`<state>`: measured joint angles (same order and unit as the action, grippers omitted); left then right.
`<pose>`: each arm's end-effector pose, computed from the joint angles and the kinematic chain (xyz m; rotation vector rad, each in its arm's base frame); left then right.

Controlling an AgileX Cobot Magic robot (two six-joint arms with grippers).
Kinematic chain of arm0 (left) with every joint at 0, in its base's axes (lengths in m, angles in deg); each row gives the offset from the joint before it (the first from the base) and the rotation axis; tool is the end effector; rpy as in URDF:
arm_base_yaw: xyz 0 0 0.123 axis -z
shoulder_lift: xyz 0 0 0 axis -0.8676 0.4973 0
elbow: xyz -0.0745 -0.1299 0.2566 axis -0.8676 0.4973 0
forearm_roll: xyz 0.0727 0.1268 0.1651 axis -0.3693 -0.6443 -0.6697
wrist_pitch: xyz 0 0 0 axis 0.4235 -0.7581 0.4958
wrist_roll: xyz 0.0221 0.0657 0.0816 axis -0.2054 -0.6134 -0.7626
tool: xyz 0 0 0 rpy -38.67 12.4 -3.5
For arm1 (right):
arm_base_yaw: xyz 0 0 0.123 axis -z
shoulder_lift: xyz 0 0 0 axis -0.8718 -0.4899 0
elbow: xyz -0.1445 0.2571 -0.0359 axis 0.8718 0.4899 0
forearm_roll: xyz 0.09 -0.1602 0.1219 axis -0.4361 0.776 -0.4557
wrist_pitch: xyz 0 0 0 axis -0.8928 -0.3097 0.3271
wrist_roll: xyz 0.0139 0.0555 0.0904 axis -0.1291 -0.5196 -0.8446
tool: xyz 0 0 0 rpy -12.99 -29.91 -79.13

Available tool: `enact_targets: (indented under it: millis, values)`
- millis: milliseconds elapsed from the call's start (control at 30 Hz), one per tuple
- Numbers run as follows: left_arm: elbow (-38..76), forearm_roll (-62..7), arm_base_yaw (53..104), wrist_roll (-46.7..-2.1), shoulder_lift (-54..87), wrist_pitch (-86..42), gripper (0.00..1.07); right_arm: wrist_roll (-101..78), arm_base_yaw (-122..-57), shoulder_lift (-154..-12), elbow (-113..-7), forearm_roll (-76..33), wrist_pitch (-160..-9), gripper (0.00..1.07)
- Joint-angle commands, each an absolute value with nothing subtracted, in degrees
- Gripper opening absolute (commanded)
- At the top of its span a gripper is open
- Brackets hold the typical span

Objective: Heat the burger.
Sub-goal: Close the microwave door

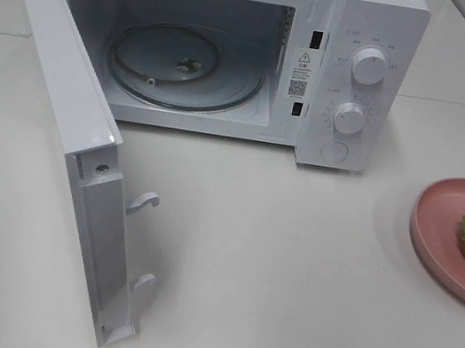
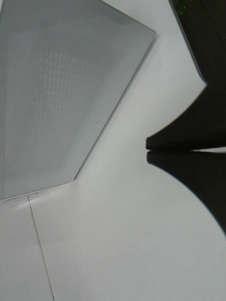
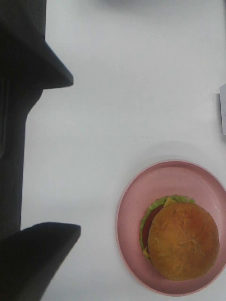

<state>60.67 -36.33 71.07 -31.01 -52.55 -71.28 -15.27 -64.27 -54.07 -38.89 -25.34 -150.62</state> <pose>-0.0323 -0.0030 0.2556 0.3797 1.9942 -0.1210 0.0740 0.0109 0.3274 -0.0882 2.4569 0.1048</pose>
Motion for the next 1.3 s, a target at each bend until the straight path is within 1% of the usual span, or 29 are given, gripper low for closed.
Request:
enact_targets:
  millis: [33,200,267,300,333,567,700,933,1000,1167,1233,1267,1300]
  values:
    - [60.8,-36.2,71.0,-30.7,-53.1,-70.6,0.00,-12.9,-64.0,-44.6,-33.0,-24.9,-150.4,0.74]
    - [60.8,-36.2,71.0,-30.7,-53.1,-70.6,0.00,-12.8,-64.0,-38.3,-28.9,-24.9,-149.0,0.74]
    - [60.8,-36.2,71.0,-30.7,-53.1,-70.6,0.00,-12.2,-64.0,-31.0,-24.2,-24.9,-146.1,0.74]
    - [60.8,-36.2,71.0,-30.7,-53.1,-70.6,0.00,-12.2,-64.0,-31.0,-24.2,-24.9,-146.1,0.74]
    - [60.8,-36.2,71.0,-30.7,-53.1,-70.6,0.00,-11.3,-64.0,-27.4,-22.6,-25.0,-145.8,0.74]
    - [60.8,-35.3,71.0,-30.7,-53.1,-70.5,0.00,-10.1,-64.0,-19.2,-21.1,-25.2,-145.4,0.74]
    - [60.8,-35.2,71.0,-30.7,-53.1,-70.5,0.00,-10.1,-64.0,-12.6,-21.1,-25.2,-145.4,0.72]
    - [59.7,-35.0,71.0,-31.2,-52.9,-69.1,0.00,-10.1,-64.0,-12.6,-21.1,-25.1,-145.4,0.67]
    - [59.1,-35.4,71.0,-33.5,-52.7,-62.5,0.00,-10.2,-64.0,-12.6,-21.1,-25.1,-145.4,0.65]
    - [59.6,-35.4,71.0,-35.3,-51.2,-57.8,0.00,-10.2,-64.0,-12.6,-21.1,-25.1,-145.4,0.64]
    - [60.4,-35.4,71.0,-36.5,-46.5,-53.5,0.00,-10.2,-64.0,-12.6,-21.1,-25.1,-145.4,0.64]
    - [60.4,-35.4,71.0,-36.5,-46.5,-53.5,0.00,-10.2,-64.0,-12.6,-21.1,-25.1,-145.4,0.64]
    - [60.6,-35.4,71.0,-36.5,-43.1,-51.2,0.00,-10.2,-64.0,-12.6,-21.1,-25.1,-145.4,0.64]
